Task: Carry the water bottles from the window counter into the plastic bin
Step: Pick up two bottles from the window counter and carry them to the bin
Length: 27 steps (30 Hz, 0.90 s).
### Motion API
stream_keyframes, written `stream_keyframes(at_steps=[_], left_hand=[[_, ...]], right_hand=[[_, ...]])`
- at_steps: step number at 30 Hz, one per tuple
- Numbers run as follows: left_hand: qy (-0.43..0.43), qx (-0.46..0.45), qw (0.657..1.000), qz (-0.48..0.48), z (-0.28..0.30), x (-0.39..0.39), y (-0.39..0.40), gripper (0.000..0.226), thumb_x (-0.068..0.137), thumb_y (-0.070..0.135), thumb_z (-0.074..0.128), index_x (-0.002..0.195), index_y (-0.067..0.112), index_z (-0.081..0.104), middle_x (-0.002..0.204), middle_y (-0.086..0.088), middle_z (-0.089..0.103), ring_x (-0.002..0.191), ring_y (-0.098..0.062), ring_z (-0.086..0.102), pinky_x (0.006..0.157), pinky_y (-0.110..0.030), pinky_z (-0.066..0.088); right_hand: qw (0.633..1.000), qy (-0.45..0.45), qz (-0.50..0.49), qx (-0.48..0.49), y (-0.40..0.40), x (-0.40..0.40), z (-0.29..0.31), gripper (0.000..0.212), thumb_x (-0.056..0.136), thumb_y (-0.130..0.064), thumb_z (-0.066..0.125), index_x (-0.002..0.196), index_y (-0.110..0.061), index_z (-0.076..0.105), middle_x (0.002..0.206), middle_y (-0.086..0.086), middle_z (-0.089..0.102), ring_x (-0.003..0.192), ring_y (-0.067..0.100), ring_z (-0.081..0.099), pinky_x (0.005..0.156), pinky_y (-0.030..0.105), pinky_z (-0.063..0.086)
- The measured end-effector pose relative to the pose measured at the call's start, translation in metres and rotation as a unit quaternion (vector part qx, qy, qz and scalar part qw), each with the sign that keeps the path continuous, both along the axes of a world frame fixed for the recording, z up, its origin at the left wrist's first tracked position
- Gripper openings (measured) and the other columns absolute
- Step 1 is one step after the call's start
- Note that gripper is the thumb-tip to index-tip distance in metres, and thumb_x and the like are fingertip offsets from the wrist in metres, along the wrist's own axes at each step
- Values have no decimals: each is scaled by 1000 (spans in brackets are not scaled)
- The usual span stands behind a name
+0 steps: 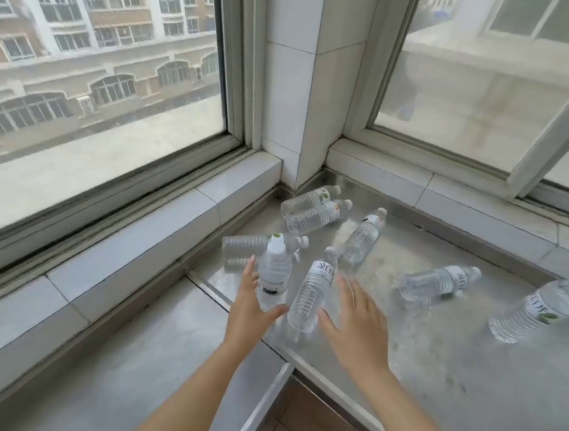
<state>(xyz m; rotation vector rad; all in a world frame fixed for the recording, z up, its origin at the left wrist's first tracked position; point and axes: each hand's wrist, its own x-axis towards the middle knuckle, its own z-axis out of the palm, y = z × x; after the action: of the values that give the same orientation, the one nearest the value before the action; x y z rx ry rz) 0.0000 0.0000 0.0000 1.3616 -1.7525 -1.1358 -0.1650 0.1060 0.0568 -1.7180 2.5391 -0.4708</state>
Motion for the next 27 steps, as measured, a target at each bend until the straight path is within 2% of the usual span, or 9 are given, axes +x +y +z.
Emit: stream_keyframes(at_steps=[4,7,9,11,14,17,21,25,27], left_hand=[[78,48,995,43,-22,-10,-17,100,69,29,92,139,57,27,117,36,56,116,7,56,90,-25,44],[115,68,989,69,-28,-16,-20,93,66,25,93,140,41,39,125,16,61,117,-10,60,102,-36,46],[122,76,986,87,-27,-18,-21,94,63,24,95,139,39,41,123,12,61,114,-9,60,101,-40,49],[115,75,985,105,-21,-19,-20,90,60,32,94,132,50,43,113,21,62,105,4,60,90,-34,52],[101,78,982,140,-12,-19,-16,80,52,49,89,112,70,40,101,27,64,92,14,58,75,-23,47],[87,83,978,170,-7,-17,-14,82,52,46,91,110,72,39,104,20,61,91,8,59,72,-20,45],[59,78,973,211,-4,-20,-15,87,57,36,95,107,77,37,103,18,60,87,12,56,72,-20,44],[59,81,962,254,6,-26,-13,87,54,36,94,101,80,35,103,14,61,94,-1,60,76,-26,48],[65,82,957,270,14,-29,-10,85,50,39,93,99,81,37,103,12,61,88,3,60,75,-26,48]], right_hand=[[987,-143,-66,14,-33,-14,-24,76,87,-47,58,150,-28,20,154,0,33,136,23,38,99,42,42],[937,-322,-137,17,-58,-24,-44,82,85,-34,66,151,-28,17,152,3,35,134,23,40,98,43,41],[897,-409,-169,17,-72,-32,-54,91,81,-27,72,152,-25,16,153,7,34,137,25,37,105,45,37],[879,-437,-184,46,-85,-39,-65,98,77,-27,77,152,-21,14,153,12,34,135,28,39,106,45,37],[872,-449,-175,88,-105,-42,-74,100,71,-32,80,149,-15,18,139,15,47,112,28,56,92,42,47],[877,-436,-177,92,-122,-38,-79,101,67,-38,78,146,-16,18,123,11,56,101,30,62,88,48,52],[877,-430,-193,91,-137,-36,-86,110,63,-31,81,148,-20,11,121,12,57,96,32,63,82,46,53],[835,-515,-189,41,-134,-50,-92,116,59,-13,85,148,-31,12,107,5,59,75,16,64,58,29,50],[821,-547,-161,37,-129,-56,-92,118,59,-8,84,148,-35,13,113,2,57,80,13,63,63,31,52]])
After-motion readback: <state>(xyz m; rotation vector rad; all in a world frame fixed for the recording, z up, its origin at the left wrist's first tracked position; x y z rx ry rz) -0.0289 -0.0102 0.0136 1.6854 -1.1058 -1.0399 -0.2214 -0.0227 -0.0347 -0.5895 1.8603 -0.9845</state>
